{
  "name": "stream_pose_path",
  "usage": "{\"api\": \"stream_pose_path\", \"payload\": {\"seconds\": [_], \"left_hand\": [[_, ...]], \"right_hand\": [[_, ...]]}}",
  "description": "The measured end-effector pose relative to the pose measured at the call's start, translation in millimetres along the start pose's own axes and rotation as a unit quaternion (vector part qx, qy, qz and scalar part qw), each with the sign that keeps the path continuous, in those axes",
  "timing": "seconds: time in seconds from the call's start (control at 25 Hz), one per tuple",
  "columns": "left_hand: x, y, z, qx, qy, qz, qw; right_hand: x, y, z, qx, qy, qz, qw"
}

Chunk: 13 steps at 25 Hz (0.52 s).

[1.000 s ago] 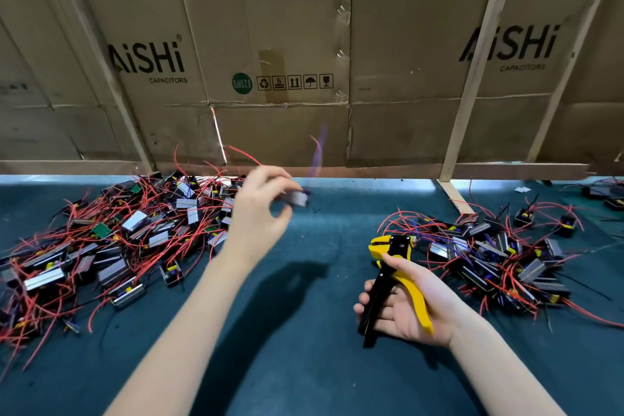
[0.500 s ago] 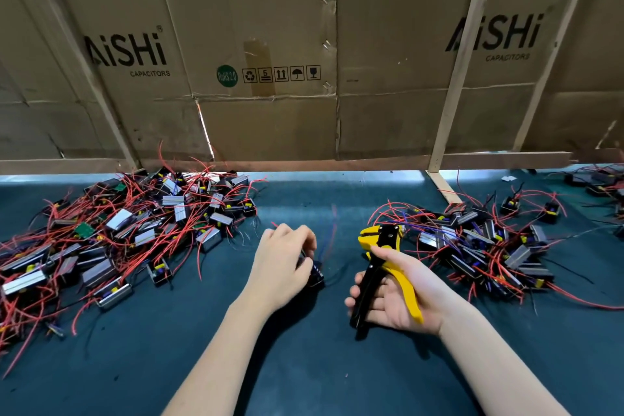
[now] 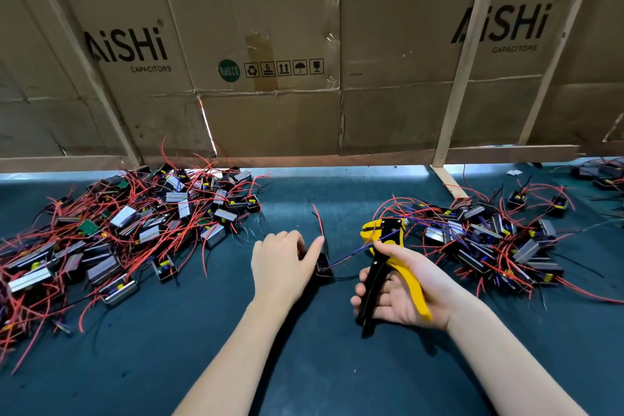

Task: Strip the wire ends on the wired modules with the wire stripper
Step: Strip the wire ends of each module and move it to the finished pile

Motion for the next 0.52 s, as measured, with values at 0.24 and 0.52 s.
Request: {"api": "stream_pose_path", "payload": {"seconds": [0.24,0.52], "left_hand": [[16.7,4.4,4.7,-0.085,0.363,0.023,0.927],[16.3,4.2,-3.1,-0.08,0.435,0.011,0.897]], "right_hand": [[2.1,-3.3,-0.4,-0.012,0.023,0.009,1.0],[1.7,-2.4,-0.4,-0.015,0.028,0.006,0.999]]}}
Point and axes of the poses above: each hand's wrist, its own y-axis away from the middle knuckle, its own z-axis out of the palm, x = y × z, the point moved 5 cm from there along -y, towards the middle knuckle, and after that the axes turned 10 degrees about -y, right-handed, at the moved point
